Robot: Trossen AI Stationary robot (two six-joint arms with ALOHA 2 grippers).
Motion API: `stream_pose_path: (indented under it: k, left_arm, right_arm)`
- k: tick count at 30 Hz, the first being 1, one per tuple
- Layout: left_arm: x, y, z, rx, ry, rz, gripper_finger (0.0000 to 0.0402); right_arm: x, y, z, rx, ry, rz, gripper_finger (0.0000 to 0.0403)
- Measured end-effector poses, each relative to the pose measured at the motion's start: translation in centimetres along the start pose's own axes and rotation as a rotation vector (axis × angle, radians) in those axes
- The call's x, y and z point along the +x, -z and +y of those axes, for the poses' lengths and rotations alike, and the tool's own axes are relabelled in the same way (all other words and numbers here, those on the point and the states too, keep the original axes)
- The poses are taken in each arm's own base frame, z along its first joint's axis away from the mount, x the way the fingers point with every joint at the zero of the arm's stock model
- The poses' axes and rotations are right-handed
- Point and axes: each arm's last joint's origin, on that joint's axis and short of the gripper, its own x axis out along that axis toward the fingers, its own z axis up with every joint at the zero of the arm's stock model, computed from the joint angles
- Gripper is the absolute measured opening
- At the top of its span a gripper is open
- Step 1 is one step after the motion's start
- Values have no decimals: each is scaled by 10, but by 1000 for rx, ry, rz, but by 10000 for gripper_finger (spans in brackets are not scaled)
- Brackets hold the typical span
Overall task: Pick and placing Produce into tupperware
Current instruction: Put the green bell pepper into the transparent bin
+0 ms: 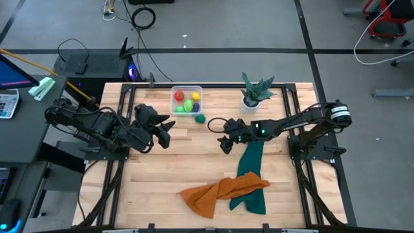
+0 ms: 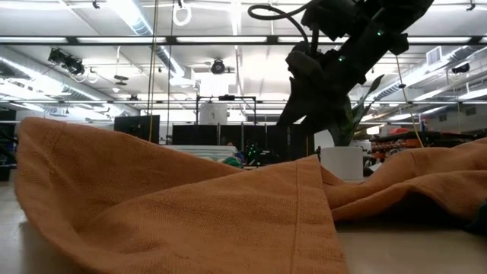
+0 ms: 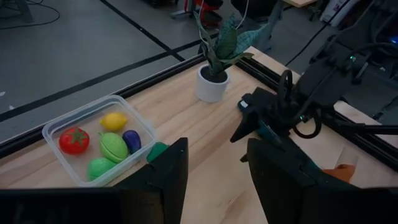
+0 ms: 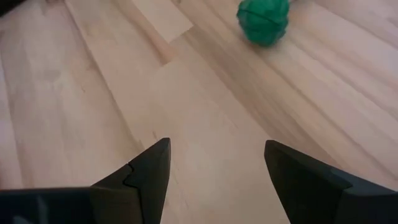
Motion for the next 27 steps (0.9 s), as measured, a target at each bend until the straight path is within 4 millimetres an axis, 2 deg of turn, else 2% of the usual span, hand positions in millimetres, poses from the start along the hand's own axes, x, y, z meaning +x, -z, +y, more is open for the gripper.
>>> stream_pose_path:
  k: [6,10,15,20,24,27]
  left_arm:
    - [0,0,0,2,-1,1,172]
    - [0,0,0,10,-1,1,172]
    - [0,0,0,9,0,0,172]
    - [0,0,0,-2,0,0,172]
    - [-1,0,0,-4,3,1,172]
    - [0,1,0,-6,6,7,172]
  right_arm:
    - [-1,-4,-1,0,18,-39,222]
    - [2,-4,-3,-115,25,-39,222]
    - [20,-6,1,-230,-27,-99,227]
    - [43,-2,3,-342,-20,-161,254]
    - [59,-1,-3,-354,45,-146,278]
    - [70,-8,-3,-339,52,-155,296]
